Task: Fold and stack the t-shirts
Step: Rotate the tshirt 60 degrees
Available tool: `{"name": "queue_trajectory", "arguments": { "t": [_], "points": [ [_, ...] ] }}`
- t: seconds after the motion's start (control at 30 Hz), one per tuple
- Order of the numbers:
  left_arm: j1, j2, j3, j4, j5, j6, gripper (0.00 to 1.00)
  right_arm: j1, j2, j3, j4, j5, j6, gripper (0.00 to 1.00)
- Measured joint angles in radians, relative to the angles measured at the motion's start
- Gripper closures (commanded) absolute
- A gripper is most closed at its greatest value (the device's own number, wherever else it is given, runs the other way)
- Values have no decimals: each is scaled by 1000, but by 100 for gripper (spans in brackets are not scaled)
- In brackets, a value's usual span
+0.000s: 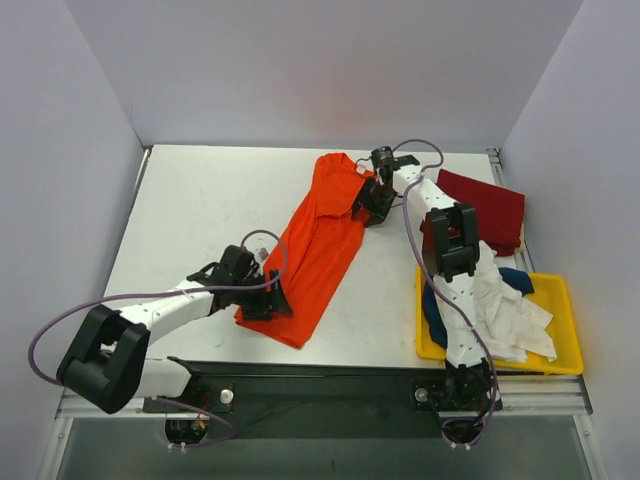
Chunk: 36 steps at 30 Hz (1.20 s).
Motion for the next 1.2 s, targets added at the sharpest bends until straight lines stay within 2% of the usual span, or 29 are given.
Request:
{"name": "queue_trajectory", "arguments": {
  "t": [0.17, 0.27, 0.43, 0.6, 0.73, 0.83, 1.03, 1.2],
  "points": [
    [-162, 69, 35, 49, 39, -47, 23, -45, 19, 43, 0, 3, -24, 55],
    [-190, 88, 60, 40, 49, -51, 23, -66, 18, 48, 0, 8, -51, 55],
    [-158, 40, 146, -55, 8, -19, 22, -88, -44, -6, 5, 16, -93, 55],
    [-34, -54, 205, -170, -74, 43, 21, -47, -322, -276, 5, 30, -108, 55],
    [79, -99, 183, -253, -123, 94, 21, 102, -579, -504, 17, 54, -78, 55],
    [95, -116, 141, -289, -134, 113, 21, 270, -698, -672, 43, 55, -19, 56],
    [92, -134, 111, -328, -138, 129, 21, 549, -736, -948, 90, 36, 152, 58],
    [92, -151, 105, -328, -139, 133, 22, 657, -735, -1003, 132, 37, 271, 59]
  ]
}}
